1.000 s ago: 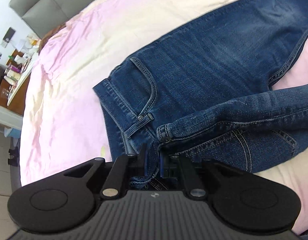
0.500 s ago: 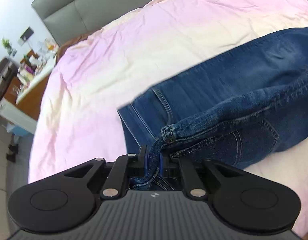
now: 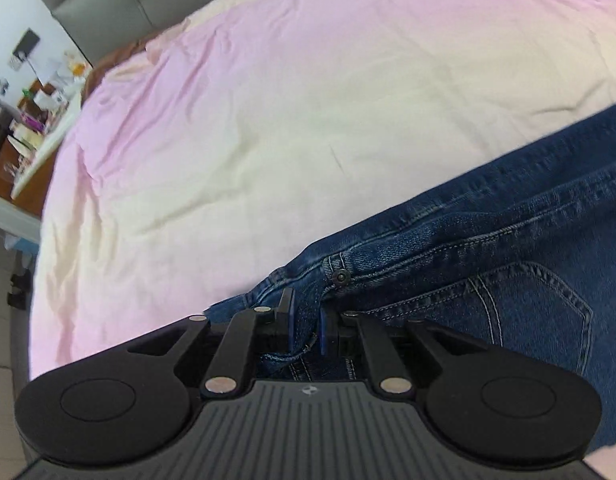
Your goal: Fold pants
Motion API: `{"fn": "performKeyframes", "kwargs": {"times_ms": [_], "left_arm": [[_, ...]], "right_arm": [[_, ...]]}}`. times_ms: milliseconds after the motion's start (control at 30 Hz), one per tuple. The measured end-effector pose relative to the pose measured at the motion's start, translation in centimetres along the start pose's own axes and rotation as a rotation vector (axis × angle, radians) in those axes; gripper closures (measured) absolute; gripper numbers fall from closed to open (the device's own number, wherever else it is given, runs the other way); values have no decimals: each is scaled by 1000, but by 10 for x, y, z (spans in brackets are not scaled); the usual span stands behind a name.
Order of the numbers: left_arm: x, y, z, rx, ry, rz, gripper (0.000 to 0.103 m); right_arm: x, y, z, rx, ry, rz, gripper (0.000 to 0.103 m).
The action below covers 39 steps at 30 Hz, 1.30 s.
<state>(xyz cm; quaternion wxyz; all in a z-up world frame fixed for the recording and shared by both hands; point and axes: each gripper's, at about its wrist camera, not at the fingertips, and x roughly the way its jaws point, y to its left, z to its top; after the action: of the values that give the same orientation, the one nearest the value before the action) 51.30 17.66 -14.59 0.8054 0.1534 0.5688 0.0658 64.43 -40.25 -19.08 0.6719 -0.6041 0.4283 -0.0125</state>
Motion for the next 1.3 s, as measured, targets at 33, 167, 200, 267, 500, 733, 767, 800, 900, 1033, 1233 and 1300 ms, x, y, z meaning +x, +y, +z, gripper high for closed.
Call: {"fn": "performKeyframes", "kwargs": {"times_ms": [33,167,200,267,500,733,767,800,900,1033,1233,1300], "left_arm": [[7,2,2,-12,7,-8,90],[29,-2,1,-30,22,-6,90],[30,-5,-1,-24,18,3,90],[23,-8,-5,-23,-4,16,90],[-28,12,0,-118,-99,-25,90],[13,0,7,-91,-50,-1,75],[14,-2,6,-68,-58,13,72],[13,-2,5,-47,-62,16,72],[7,2,7,-7,-49,2,66],[-4,10,5,-9,-44,-33,65],[-17,49,9,-169,-16,-195,64],[-32,69,10,-303,-61,-213,39]], "right_arm": [[7,4,6,-1,6,1,103],[41,27,27,-48,32,-9,103],[46,31,30,-58,35,-3,103],[47,43,30,-87,41,0,103],[40,39,22,-113,30,-3,103],[45,36,36,-21,58,-30,103],[46,40,37,-19,69,-23,103],[49,41,38,-24,73,-12,98],[45,46,36,-52,52,-31,46],[21,37,32,32,7,-17,44],[-55,35,38,205,-144,166,44],[-84,41,45,245,-195,256,44]]}}
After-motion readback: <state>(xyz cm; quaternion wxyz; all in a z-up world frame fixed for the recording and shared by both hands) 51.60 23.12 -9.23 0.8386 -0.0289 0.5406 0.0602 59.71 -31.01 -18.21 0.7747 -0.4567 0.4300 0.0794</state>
